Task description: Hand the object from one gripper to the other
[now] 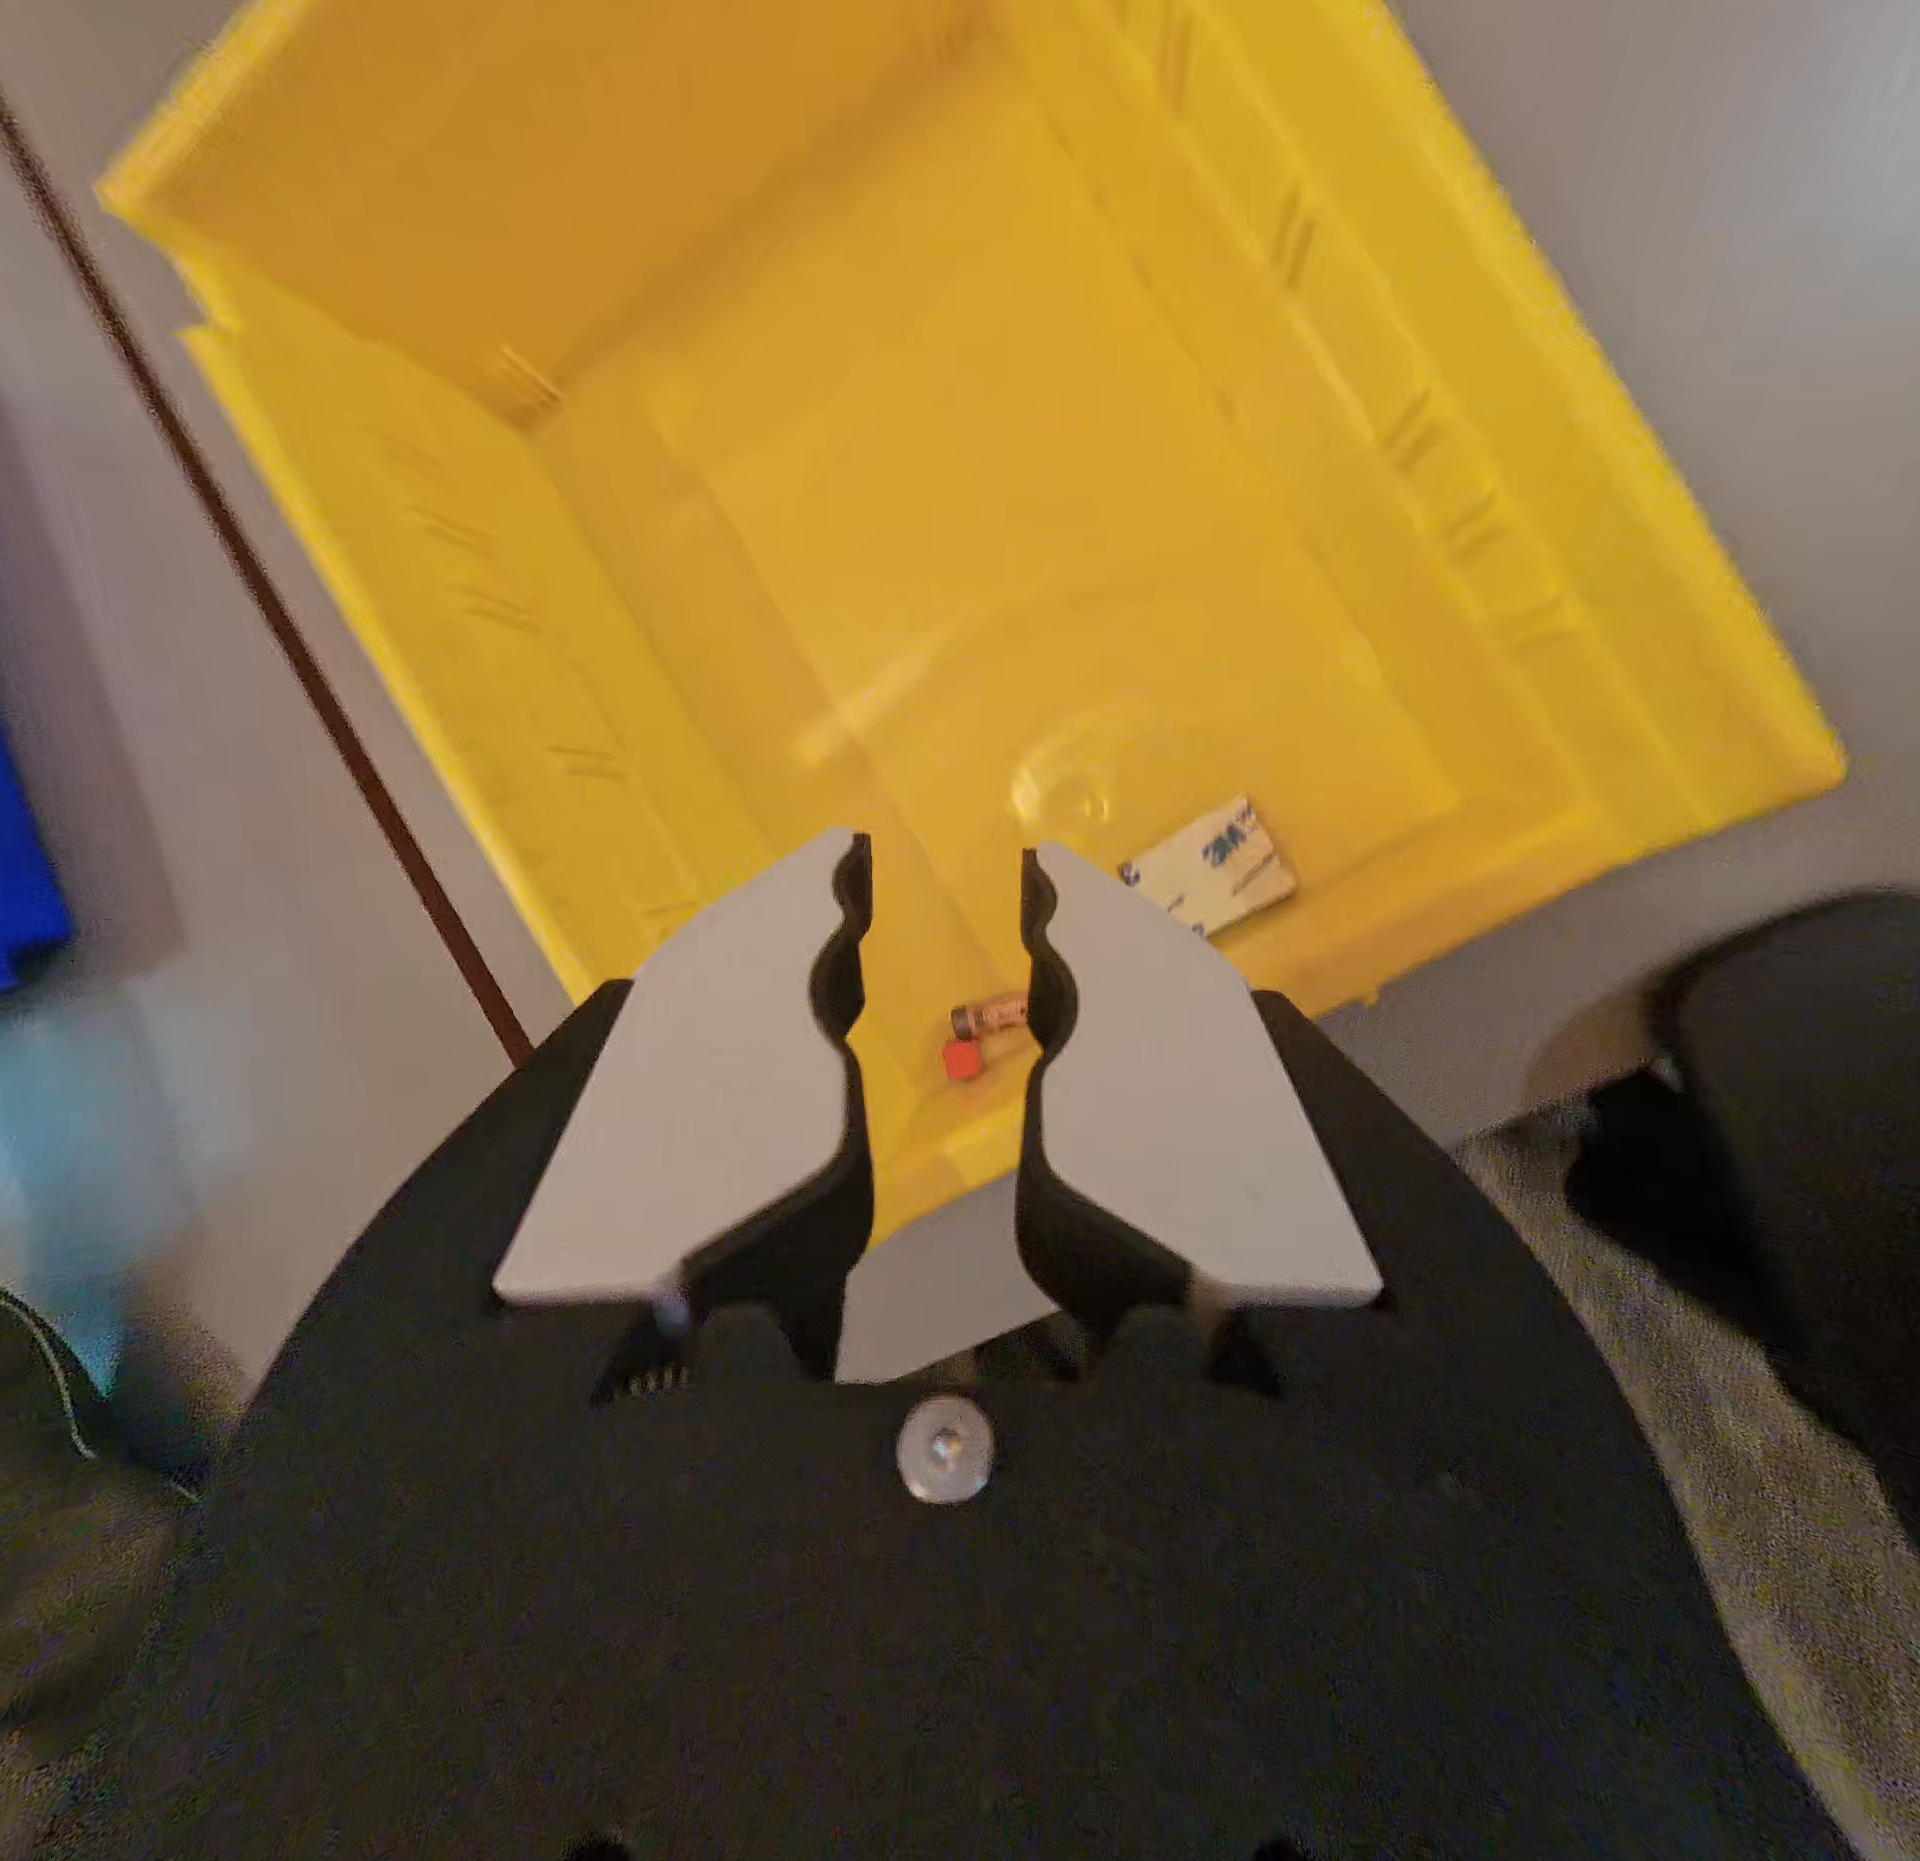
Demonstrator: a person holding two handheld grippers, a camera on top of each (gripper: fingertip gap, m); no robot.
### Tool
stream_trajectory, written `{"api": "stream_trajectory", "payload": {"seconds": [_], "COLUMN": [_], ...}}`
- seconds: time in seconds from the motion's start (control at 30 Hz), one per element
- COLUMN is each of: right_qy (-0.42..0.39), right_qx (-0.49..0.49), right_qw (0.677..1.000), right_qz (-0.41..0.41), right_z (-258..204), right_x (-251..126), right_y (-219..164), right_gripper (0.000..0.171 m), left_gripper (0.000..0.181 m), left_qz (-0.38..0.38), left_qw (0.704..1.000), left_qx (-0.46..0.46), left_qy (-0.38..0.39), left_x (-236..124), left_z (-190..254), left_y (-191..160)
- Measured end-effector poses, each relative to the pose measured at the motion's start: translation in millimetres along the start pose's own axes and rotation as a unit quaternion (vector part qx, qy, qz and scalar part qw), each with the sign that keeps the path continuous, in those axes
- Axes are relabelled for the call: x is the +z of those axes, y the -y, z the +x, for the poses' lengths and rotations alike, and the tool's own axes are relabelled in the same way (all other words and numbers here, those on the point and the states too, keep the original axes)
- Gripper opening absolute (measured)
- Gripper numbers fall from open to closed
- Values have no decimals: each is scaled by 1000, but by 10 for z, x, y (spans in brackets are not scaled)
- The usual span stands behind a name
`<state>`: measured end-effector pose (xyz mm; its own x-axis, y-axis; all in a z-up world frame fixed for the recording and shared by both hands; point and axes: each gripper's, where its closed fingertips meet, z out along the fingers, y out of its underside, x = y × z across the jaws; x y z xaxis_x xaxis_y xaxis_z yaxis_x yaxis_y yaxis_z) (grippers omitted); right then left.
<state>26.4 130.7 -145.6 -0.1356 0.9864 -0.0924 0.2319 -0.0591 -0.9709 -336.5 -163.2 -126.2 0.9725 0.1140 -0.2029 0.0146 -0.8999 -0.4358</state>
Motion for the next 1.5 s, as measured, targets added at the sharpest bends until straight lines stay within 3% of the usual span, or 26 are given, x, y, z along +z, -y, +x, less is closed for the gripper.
{"api": "stream_trajectory", "payload": {"seconds": [0.17,0.3,0.53,0.7,0.8,0.97,1.07,1.13,1.23,1.3,1.4,1.5], "right_qy": [-11,-7,-12,-12,-15,-18,-19,-21,-19,-18,-22,29], "right_qx": [19,21,9,26,38,46,52,51,53,51,60,110], "right_qw": [1000,1000,1000,1000,999,999,998,998,998,999,998,991], "right_qz": [9,1,-12,-6,-6,1,-4,-2,-4,-4,6,76], "right_z": [74,60,59,90,116,144,153,167,170,172,189,85], "right_x": [-63,-34,-3,-11,-27,-34,-30,-28,-6,24,135,395], "right_y": [14,-23,-72,-67,-80,-64,-101,-95,-96,-96,-49,199], "right_gripper": [25,24,23,23,22,22,22,21,21,21,16,20], "left_gripper": [17,34,26,27,14,12,11,11,11,11,11,11], "left_qz": [-184,-290,-362,-378,-379,-282,-248,-179,25,187,392,475], "left_qw": [971,929,889,877,873,921,939,963,992,977,895,819], "left_qx": [135,210,223,204,216,176,204,184,106,53,-26,-68], "left_qy": [-74,-96,-170,-215,-220,-202,-120,-81,-69,-93,-212,-314], "left_x": [307,459,607,613,656,796,844,788,490,135,-418,-454], "left_z": [165,148,153,167,160,159,-23,-73,105,381,1036,1676], "left_y": [-448,-722,-921,-950,-947,-639,-501,-174,722,1397,2193,2622]}}
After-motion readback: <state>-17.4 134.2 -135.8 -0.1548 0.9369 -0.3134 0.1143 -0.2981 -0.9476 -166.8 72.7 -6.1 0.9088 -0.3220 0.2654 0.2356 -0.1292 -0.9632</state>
